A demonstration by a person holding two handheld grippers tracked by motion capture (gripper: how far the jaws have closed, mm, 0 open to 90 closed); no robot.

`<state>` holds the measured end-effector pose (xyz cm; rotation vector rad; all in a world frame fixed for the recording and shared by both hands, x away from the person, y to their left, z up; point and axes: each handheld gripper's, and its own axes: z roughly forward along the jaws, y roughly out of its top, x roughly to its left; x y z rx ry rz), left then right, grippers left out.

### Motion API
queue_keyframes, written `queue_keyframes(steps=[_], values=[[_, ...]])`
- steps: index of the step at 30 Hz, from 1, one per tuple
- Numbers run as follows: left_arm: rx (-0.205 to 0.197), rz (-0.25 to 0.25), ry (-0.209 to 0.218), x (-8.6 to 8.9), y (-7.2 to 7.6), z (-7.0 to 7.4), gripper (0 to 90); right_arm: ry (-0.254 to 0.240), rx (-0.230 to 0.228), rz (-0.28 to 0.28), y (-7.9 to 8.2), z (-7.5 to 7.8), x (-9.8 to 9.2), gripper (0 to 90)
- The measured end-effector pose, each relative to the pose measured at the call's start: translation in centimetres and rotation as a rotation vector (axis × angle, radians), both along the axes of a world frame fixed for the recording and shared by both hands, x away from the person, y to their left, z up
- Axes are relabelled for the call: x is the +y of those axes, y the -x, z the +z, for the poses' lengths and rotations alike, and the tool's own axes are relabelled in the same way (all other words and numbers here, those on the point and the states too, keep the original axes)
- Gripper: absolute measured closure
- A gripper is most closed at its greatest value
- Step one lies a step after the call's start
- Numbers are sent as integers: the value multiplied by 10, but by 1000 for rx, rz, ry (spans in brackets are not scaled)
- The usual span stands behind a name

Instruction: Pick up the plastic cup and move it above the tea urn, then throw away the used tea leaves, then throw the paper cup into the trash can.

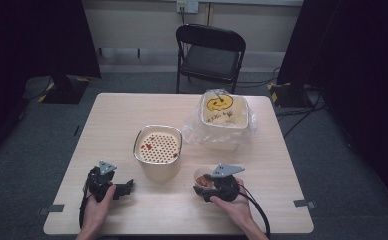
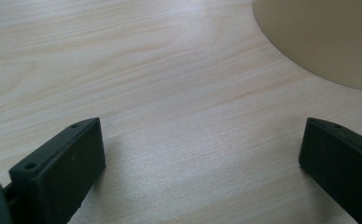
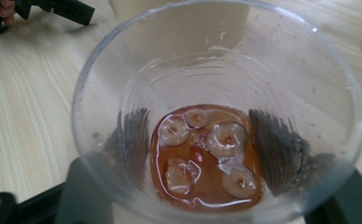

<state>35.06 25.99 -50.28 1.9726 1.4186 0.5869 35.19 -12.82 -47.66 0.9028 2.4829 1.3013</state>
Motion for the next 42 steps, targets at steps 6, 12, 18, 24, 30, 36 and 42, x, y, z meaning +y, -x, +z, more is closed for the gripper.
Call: queue_keyframes(steps=[6,12,18,24,30,36,42], values=[[-3,4,-1,0,1,0,1,7,1,-10,3,3,-2,417],[-3,4,-1,0,1,0,1,-8,0,-23,0,10,-4,424],[-3,5,0,0,1,0,1,-1,-22,-29,-5,17,0,434],[-3,5,0,0,1,0,1,5,-49,-18,-7,28,7,440],[-3,4,0,0,1,0,1,8,-67,-13,-12,49,12,450],[-3,5,-1,0,1,0,1,-4,-98,-17,-16,65,17,452],[-3,4,-2,0,1,0,2,-3,-131,-24,-20,88,17,453]])
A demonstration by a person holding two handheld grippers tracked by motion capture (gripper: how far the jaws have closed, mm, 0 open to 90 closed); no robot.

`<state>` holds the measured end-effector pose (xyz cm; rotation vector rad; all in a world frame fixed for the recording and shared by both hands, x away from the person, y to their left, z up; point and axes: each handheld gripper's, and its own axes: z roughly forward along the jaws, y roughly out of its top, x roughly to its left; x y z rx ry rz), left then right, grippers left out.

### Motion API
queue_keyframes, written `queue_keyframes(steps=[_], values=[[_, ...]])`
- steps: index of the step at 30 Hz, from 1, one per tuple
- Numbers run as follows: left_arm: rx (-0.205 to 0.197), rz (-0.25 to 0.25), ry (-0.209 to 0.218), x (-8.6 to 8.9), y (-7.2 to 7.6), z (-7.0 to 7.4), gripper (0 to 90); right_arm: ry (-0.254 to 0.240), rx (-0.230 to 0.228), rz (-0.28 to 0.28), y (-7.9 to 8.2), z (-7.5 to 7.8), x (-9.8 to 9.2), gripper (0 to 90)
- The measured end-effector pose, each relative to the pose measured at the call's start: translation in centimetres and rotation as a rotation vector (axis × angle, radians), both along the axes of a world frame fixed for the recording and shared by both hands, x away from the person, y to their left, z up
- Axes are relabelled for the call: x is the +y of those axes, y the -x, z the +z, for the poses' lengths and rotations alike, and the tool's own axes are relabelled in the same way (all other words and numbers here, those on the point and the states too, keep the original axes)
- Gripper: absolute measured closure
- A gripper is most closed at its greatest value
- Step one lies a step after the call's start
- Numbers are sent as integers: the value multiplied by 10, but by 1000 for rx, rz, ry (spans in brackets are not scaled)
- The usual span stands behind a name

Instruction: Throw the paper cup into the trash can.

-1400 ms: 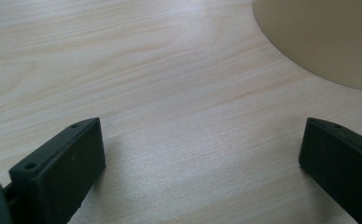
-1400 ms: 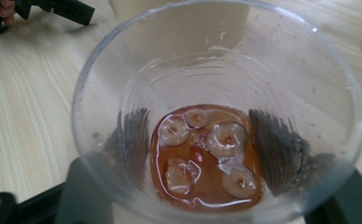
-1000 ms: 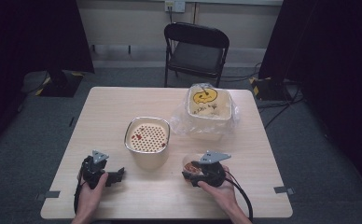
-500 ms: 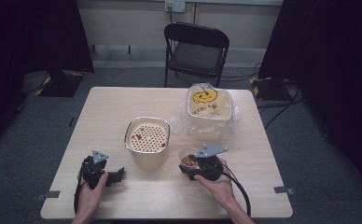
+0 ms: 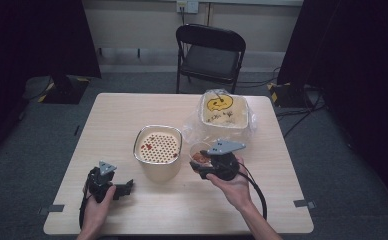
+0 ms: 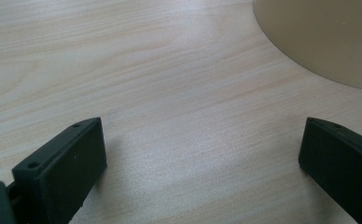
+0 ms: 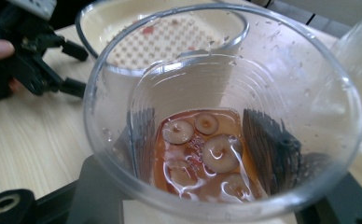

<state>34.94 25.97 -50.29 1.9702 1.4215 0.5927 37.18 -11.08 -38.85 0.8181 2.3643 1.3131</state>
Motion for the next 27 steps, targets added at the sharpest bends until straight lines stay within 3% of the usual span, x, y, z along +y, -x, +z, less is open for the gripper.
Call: queue_keyframes(steps=[4,13,23,27], values=[[0,-1,-1,0,0,0,2,-6,-35,-8,-4,17,0,455],[0,0,0,0,0,0,2,63,-130,-33,-24,46,16,457],[0,0,0,0,0,0,2,102,-175,-33,-43,52,41,463],[0,0,-1,0,0,0,2,144,-205,-42,-61,54,54,466]])
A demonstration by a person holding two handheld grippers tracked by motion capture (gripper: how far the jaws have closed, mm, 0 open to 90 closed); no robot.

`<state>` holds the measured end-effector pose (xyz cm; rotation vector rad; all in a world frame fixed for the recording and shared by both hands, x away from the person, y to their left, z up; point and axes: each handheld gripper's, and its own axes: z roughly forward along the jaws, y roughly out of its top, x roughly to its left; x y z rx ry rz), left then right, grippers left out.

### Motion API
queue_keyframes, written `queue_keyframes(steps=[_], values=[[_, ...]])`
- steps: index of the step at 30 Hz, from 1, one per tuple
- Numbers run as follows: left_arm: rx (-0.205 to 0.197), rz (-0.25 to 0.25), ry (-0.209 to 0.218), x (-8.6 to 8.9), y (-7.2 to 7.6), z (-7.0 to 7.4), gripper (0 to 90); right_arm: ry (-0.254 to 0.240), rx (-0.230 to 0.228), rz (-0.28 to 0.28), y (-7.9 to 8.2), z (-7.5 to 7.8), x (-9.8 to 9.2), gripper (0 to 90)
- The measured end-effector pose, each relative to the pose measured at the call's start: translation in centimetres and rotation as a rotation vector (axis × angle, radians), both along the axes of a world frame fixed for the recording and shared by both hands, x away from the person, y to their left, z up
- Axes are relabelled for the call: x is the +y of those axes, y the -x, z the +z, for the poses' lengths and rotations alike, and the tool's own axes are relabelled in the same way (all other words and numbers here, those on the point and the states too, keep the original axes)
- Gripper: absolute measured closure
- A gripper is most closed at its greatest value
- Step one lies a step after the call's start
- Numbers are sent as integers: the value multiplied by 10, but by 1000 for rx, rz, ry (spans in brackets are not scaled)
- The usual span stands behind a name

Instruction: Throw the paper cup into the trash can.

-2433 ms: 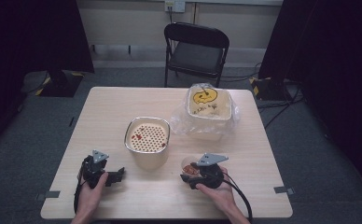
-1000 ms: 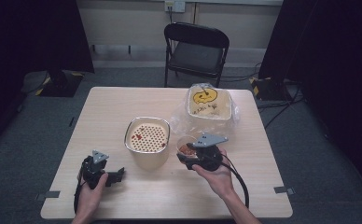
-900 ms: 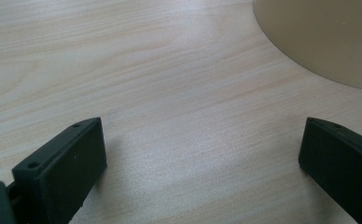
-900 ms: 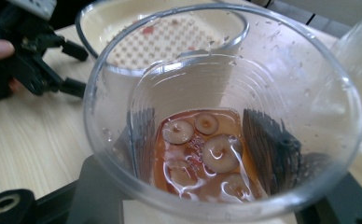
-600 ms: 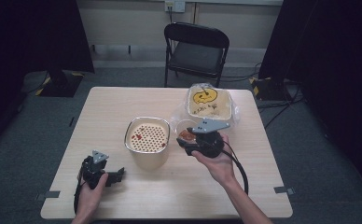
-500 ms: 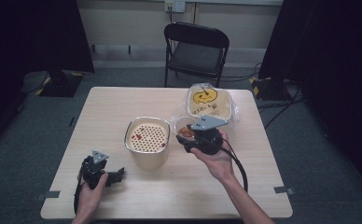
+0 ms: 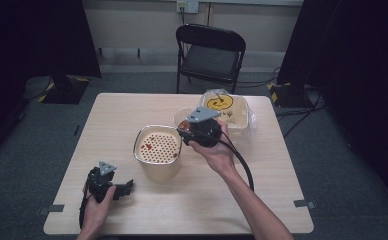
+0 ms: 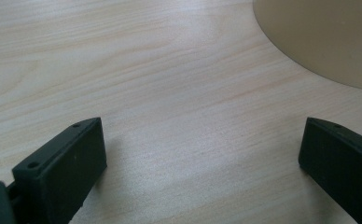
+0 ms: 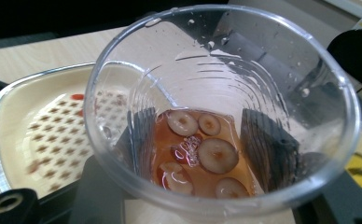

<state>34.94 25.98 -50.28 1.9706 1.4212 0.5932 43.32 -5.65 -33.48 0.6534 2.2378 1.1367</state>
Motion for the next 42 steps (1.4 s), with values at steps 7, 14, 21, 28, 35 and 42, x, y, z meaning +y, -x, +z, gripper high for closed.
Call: queue_keyframes(steps=[7,14,21,28,35,42], values=[[-1,-1,-2,0,0,0,2,97,-59,-10,-14,2,16,473],[-1,-2,-2,0,0,0,2,231,-138,-22,-19,-2,31,481],[-1,-1,-2,0,0,0,2,357,-263,-30,-15,-3,44,486],[0,0,1,0,0,0,2,443,-332,-30,-10,-6,52,492],[0,0,0,0,0,0,2,522,-386,-28,-6,-11,57,495],[0,0,1,0,0,0,2,607,-442,-18,-4,-14,62,499]])
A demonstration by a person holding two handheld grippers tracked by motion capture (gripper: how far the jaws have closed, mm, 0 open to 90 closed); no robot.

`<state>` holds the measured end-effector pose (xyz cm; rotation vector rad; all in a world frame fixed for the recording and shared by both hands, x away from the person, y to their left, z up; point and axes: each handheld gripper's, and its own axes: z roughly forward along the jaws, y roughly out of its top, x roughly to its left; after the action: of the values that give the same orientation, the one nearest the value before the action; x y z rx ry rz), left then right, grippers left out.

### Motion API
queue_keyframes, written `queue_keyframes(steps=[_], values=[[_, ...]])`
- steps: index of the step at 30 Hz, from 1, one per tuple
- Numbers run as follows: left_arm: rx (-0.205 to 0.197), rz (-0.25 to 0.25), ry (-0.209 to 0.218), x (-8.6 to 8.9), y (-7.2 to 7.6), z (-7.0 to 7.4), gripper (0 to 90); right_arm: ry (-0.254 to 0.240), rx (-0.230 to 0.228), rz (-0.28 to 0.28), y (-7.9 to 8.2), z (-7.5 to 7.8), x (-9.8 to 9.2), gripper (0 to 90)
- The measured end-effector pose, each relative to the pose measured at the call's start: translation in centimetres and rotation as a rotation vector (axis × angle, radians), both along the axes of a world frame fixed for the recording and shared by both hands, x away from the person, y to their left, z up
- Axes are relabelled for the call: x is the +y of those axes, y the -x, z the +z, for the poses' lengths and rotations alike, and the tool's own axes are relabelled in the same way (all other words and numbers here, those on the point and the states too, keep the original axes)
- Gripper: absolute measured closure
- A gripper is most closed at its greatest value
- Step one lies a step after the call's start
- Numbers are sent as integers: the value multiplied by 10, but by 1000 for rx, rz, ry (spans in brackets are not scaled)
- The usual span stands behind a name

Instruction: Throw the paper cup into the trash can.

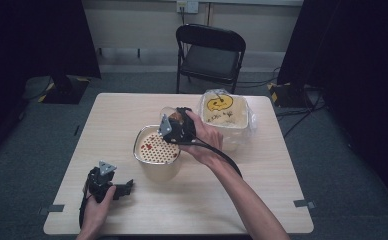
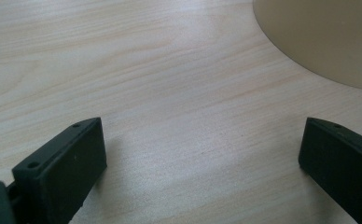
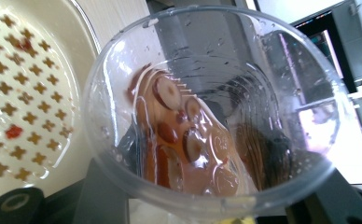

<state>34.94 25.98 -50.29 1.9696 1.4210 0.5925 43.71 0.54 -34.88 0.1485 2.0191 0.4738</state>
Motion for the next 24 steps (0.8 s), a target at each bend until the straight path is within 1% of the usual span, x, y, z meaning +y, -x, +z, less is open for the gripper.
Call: queue_keyframes(steps=[3,7,8,9,10,11,12,13,15,16,19,21,23,24], values=[[0,0,0,0,0,0,2,88,-50,2,3,-3,6,502],[0,0,0,0,0,0,2,142,-68,1,2,-5,10,503],[0,0,0,0,0,0,2,142,-68,1,2,-5,10,503],[0,0,0,0,0,0,2,188,-91,-6,3,-9,12,503],[0,0,0,0,0,0,2,208,-104,0,3,-10,13,504],[0,0,0,0,0,0,2,208,-104,0,3,-10,13,504],[0,0,0,0,0,0,2,239,-120,-14,5,-13,16,504],[0,0,0,0,0,0,2,262,-139,1,5,-13,16,507],[0,0,0,0,0,0,2,261,-129,5,5,-12,18,507],[0,0,0,0,0,0,2,259,-133,-1,5,-13,18,507],[0,1,-1,0,0,0,2,291,-156,4,5,-13,19,508],[0,0,0,0,0,0,2,317,-185,4,6,-13,19,509],[0,0,0,0,0,0,2,319,-187,4,6,-12,19,509],[0,0,0,0,0,0,2,361,-237,0,7,-12,18,509]])
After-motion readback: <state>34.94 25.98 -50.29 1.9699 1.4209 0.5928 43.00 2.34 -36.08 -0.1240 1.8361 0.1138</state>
